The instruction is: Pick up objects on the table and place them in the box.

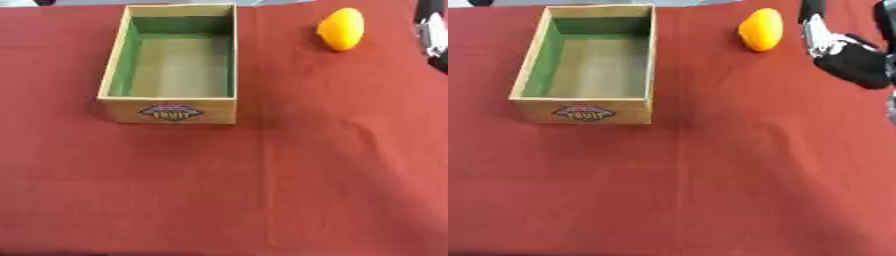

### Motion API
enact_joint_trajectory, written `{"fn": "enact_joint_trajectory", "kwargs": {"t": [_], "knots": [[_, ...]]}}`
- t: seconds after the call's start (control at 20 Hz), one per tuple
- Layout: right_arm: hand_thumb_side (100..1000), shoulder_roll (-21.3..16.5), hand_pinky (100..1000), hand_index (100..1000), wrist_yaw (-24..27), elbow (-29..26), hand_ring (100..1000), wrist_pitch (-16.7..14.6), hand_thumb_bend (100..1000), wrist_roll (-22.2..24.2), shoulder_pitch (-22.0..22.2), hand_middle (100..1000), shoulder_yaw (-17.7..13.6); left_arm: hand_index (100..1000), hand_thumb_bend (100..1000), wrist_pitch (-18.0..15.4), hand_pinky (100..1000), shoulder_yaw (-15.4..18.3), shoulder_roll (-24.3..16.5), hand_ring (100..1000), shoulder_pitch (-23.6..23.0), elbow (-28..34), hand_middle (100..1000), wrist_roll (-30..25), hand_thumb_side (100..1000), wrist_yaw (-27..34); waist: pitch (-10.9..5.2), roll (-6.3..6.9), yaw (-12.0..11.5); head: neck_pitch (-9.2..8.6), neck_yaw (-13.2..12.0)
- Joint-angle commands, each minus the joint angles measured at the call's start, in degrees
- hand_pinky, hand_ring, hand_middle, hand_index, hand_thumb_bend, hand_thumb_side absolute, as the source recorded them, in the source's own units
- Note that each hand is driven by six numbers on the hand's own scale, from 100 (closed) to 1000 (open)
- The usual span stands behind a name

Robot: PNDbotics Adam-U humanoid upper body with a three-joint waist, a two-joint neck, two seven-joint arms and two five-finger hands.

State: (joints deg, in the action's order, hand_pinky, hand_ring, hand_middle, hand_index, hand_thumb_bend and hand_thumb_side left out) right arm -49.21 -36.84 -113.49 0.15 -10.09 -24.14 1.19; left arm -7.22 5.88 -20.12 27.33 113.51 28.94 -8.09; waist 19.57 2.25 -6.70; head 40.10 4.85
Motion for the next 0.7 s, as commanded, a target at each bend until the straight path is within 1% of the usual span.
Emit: {"fn": "enact_joint_trajectory", "kwargs": {"t": [0.05,0.1,0.15,0.3,0.4,0.5,0.7], "knots": [[951,-6.13,776,953,-2.86,-0.15,845,4.56,257,7.53,-3.24,823,0.51,892,177,0.07,607,0.02,-1.29,663,0.81,1.08,728,-0.34,964,-0.17,-1.51,-0.2,-0.31,-0.96,0.36],[977,-7.41,790,952,-3.7,0.91,860,5.02,337,10.69,-4.57,839,1.0,892,177,0.1,607,-0.03,-1.3,663,0.77,1.08,728,-0.41,964,-0.15,-1.59,-0.19,-0.47,-1.21,0.53],[987,-8.36,798,943,-4.59,2.13,869,4.99,376,13.58,-5.8,844,1.44,892,177,0.13,607,-0.06,-1.32,663,0.75,1.08,728,-0.47,964,-0.13,-1.65,-0.17,-0.61,-1.41,0.76],[994,-10.11,815,943,-6.37,6.85,887,3.49,403,20.94,-9.5,856,2.89,895,177,0.18,607,-0.17,-1.42,663,0.81,1.08,729,-0.63,964,-0.09,-1.79,-0.03,-0.96,-1.71,1.53],[990,-10.53,832,972,-7.16,10.58,907,2.05,442,24.8,-12.11,876,3.73,894,175,0.24,607,-0.26,-1.5,663,0.87,1.08,729,-0.75,963,-0.06,-1.77,0.09,-1.1,-1.84,1.66],[985,-10.52,839,1000,-8.06,15.05,918,0.37,469,28.23,-14.99,885,4.62,894,174,0.32,606,-0.33,-1.58,663,0.91,1.08,729,-0.85,964,-0.01,-1.7,0.17,-1.16,-1.93,1.83],[951,-9.34,866,1000,-10.51,25.27,956,-3.81,530,33.73,-21.22,935,6.55,895,173,0.45,606,-0.5,-1.7,662,1.01,1.08,729,-1.08,964,0.09,-1.51,0.3,-1.14,-2.43,2.29]]}}
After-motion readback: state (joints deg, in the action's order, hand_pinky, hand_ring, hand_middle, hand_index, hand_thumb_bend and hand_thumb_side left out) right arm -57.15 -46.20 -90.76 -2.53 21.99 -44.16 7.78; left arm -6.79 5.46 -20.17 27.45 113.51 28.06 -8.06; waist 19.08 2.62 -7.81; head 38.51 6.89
